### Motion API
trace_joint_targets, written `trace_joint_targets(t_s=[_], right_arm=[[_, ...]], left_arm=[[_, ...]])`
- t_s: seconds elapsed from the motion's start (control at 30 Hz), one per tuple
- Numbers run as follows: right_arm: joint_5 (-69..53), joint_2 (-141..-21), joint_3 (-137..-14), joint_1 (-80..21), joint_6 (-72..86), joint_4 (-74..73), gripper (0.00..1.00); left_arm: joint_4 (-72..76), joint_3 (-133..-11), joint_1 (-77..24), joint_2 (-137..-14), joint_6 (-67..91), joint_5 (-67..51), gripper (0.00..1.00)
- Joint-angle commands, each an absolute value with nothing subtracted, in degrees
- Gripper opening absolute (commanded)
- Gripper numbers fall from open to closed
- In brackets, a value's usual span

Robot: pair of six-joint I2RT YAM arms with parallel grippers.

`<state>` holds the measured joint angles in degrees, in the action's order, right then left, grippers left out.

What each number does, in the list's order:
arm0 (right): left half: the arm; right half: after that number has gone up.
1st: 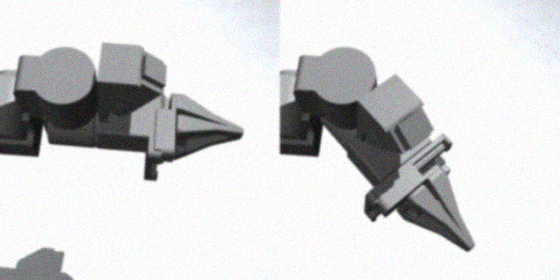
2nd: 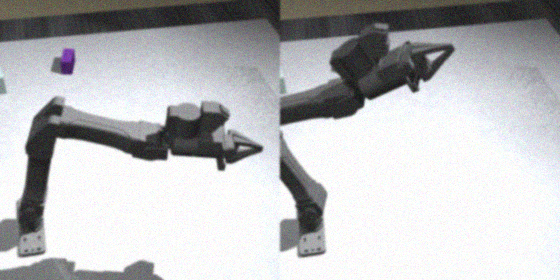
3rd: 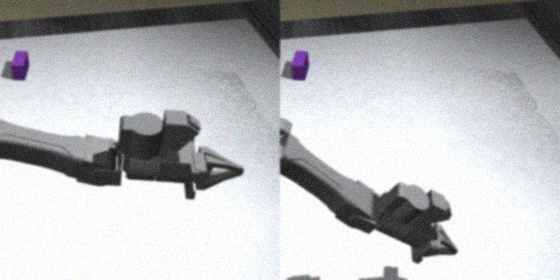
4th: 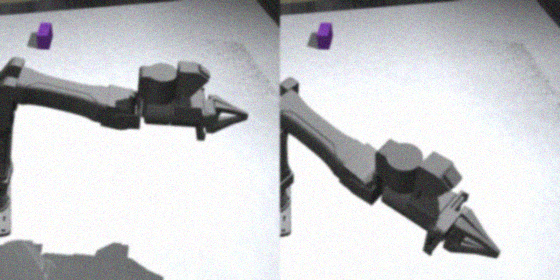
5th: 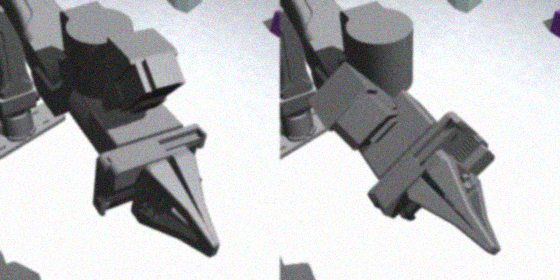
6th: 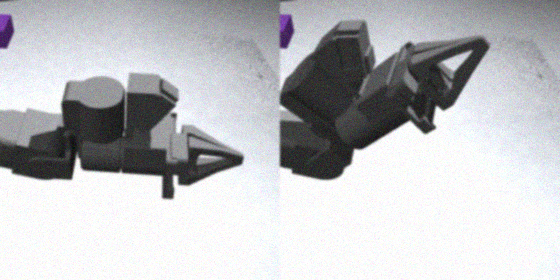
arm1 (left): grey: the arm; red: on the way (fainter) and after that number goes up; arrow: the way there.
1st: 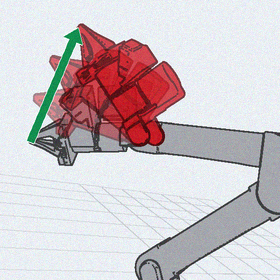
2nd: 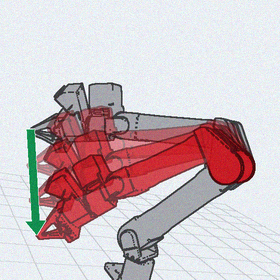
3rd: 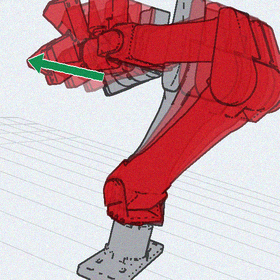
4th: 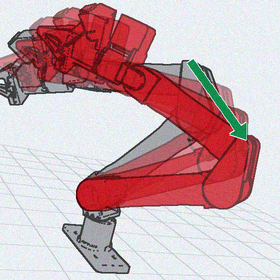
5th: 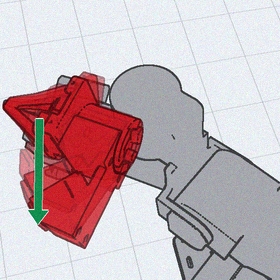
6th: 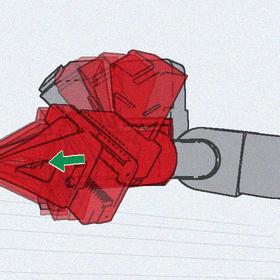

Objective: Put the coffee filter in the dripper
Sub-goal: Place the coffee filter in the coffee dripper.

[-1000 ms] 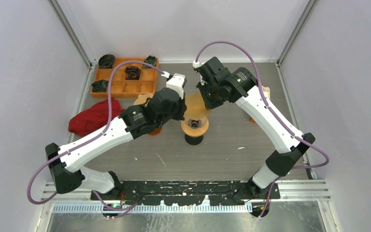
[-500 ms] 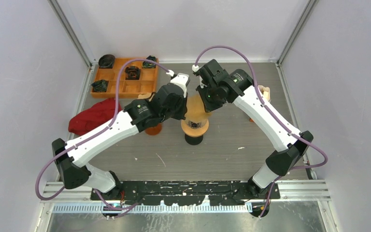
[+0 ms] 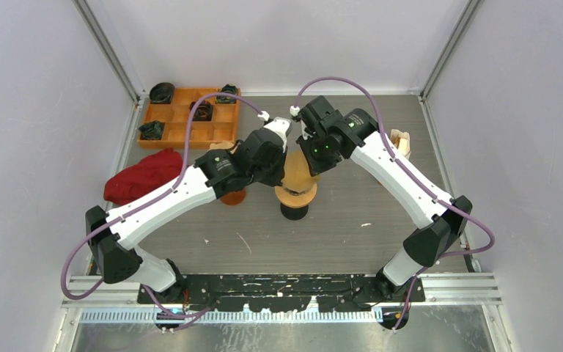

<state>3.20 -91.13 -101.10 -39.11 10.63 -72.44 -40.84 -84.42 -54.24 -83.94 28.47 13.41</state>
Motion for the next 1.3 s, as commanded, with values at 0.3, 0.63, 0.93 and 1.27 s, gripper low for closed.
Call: trace_joint_targets(t_s=[0.3, 0.63, 0.93, 1.27], right_arm=[[2.8, -89.1, -98.8, -38.7, 10.2, -69.0, 0.27], [3.8, -88.0, -98.9, -38.6, 10.3, -68.6, 0.34], [4.1, -86.9, -95.7, -38.3, 10.0, -66.5, 0.40], [2.8, -86.1, -91.2, -37.3, 9.7, -63.6, 0.42]], left_arm=[[-40.8, -86.8, -53.6, -86.1, 28.8, 12.7, 0.12], [-40.8, -86.6, -53.6, -84.6, 27.8, 13.5, 0.43], [-41.6, -86.2, -53.5, -85.1, 27.3, 15.4, 0.57], [-42.0, -85.9, -52.9, -86.9, 27.4, 15.9, 0.58]])
